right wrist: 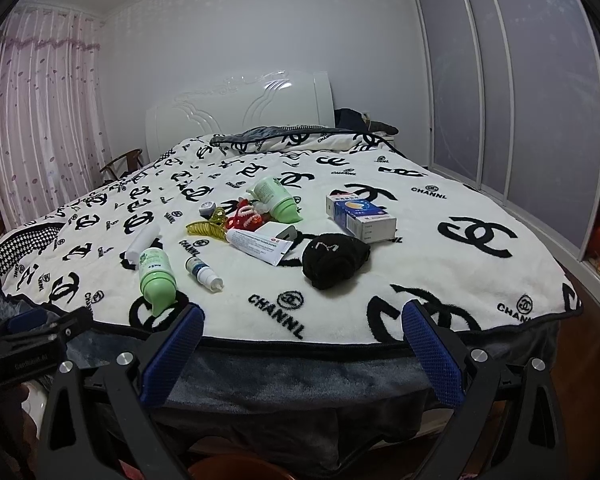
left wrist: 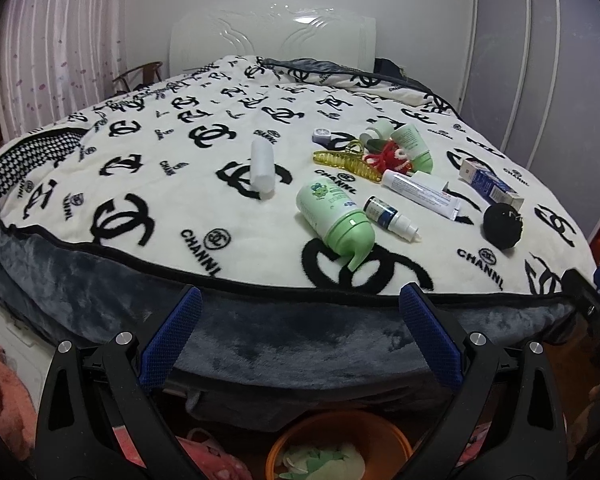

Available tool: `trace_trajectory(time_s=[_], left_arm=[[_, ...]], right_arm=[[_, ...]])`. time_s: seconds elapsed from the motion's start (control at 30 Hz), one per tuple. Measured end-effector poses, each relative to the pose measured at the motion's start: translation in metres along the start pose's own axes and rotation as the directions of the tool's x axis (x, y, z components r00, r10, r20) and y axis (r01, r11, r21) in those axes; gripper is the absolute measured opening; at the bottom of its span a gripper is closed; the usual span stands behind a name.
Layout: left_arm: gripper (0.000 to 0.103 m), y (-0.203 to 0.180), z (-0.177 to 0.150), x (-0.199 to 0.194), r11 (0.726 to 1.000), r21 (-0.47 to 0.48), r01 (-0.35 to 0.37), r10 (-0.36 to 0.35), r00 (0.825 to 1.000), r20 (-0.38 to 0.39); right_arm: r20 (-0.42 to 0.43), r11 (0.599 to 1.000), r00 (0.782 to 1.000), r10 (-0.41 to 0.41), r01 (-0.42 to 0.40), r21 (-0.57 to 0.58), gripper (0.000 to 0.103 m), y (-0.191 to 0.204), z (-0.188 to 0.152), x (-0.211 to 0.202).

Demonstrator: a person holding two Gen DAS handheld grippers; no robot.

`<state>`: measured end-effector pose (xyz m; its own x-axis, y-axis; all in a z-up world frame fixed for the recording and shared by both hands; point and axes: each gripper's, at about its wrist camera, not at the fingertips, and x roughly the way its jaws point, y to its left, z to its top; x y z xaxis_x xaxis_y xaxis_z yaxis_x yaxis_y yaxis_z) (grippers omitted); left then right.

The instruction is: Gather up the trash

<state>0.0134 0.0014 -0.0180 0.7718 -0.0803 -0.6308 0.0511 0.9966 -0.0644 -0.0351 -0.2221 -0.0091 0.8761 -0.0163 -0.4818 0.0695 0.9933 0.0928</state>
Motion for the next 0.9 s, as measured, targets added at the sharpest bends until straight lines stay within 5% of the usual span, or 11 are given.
trace_trajectory(time_s=[0.17,0.37,0.57,0.77,0.83,0.9], left_arm=[[0.096,-0.003,0.029,0.024,0.996,-0.018,0.089,-0.089,0.995,-0.051],[0.096,-0.005,0.064,0.071,0.99,-0.099,0.104,-0.12,0.978,-0.172],[0.096,0.005,0.085,0.126,0.966,-0.258,0.033,-0.127,0.926,-0.355],[0.094,0.01,0.084,0.171,0.925,-0.378,-0.024,-0.177,0.854,-0.489],[0.088,0.01,0.083,0.172,0.922,-0.384,-0.048,-0.157,0.861,-0.484],[0.068,0.012,0.081,0.17,0.926,-0.368,-0.089,-0.108,0.868,-0.484]], right_arm=[[-0.002,1.0,1.0,0.0,0.0,0.007,0.098,-0.002,-0.003,0.001],[0.002,1.0,1.0,-0.006,0.006,0.021,0.098,-0.012,-0.003,-0.002],[-0.004,0.999,1.0,-0.002,0.002,0.05,0.098,-0.022,-0.006,-0.003],[-0.012,0.998,1.0,0.013,-0.012,0.059,0.098,-0.026,-0.01,-0.001],[-0.013,0.998,1.0,0.015,-0.015,0.061,0.098,-0.028,-0.01,0.0],[-0.016,0.998,1.0,0.015,-0.014,0.069,0.098,-0.031,-0.011,0.001]])
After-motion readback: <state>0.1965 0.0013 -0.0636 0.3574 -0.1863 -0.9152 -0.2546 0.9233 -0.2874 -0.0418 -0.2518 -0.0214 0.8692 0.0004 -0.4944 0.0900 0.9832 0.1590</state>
